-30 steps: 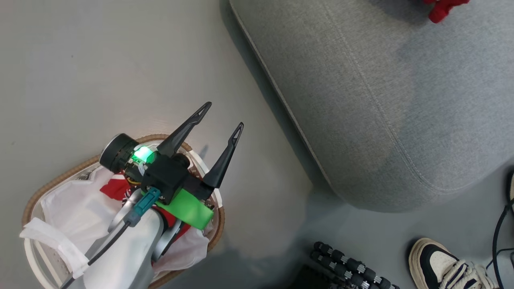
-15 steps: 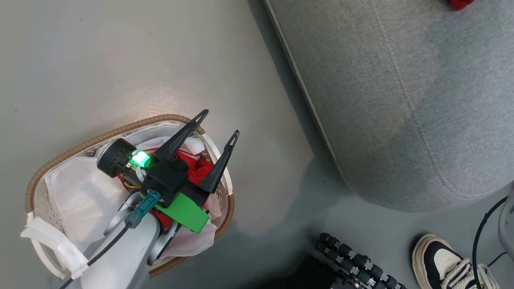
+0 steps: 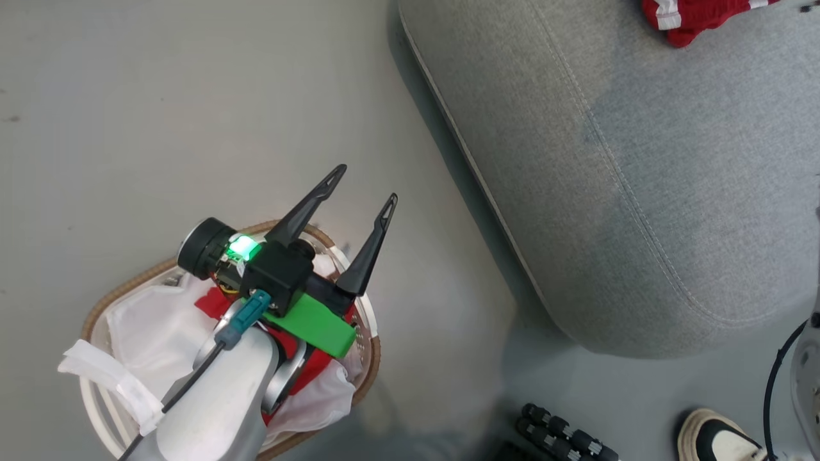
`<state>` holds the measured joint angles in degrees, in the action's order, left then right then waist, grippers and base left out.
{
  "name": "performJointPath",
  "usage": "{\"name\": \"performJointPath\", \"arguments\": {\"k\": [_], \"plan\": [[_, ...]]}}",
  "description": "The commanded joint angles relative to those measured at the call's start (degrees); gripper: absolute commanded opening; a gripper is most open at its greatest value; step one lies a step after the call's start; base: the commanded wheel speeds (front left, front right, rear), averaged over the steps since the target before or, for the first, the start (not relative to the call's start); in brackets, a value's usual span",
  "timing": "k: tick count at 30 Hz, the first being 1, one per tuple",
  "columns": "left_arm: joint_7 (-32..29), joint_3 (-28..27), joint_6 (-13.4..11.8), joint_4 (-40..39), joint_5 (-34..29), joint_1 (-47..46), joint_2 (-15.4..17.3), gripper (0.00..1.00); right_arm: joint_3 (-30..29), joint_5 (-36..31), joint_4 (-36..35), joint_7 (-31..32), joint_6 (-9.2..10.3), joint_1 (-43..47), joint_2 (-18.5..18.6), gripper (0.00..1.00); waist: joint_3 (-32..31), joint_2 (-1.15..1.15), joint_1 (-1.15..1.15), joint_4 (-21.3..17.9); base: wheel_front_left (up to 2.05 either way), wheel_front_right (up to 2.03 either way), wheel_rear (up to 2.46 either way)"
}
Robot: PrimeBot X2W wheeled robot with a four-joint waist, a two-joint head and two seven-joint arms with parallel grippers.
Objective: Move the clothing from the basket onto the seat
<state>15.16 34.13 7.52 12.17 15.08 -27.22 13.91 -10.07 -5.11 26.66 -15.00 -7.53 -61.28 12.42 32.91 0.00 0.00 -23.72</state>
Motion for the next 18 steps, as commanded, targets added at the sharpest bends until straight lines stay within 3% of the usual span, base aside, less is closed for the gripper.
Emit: {"name": "performJointPath", "arguments": {"k": [1,8,18], "plan": [[0.0,-1.0,-0.1,0.3,-0.1,0.5,-0.3,1.00,1.9,1.6,-1.3,-0.3,0.08,1.4,0.1,1.00,-3.6,0.00,0.00,2.0,0.00,0.00,0.00],[0.0,-8.1,-0.1,1.0,-1.0,2.7,-3.6,1.00,11.6,6.3,-5.9,-0.3,0.08,6.6,-0.1,1.00,-8.7,0.00,0.00,6.4,0.00,0.00,0.00],[0.0,-19.4,-0.1,2.6,-3.3,6.5,-7.4,1.00,15.5,10.8,-6.9,-0.3,0.08,17.8,-1.4,1.00,-14.2,0.00,0.00,14.0,0.00,0.00,0.00]]}}
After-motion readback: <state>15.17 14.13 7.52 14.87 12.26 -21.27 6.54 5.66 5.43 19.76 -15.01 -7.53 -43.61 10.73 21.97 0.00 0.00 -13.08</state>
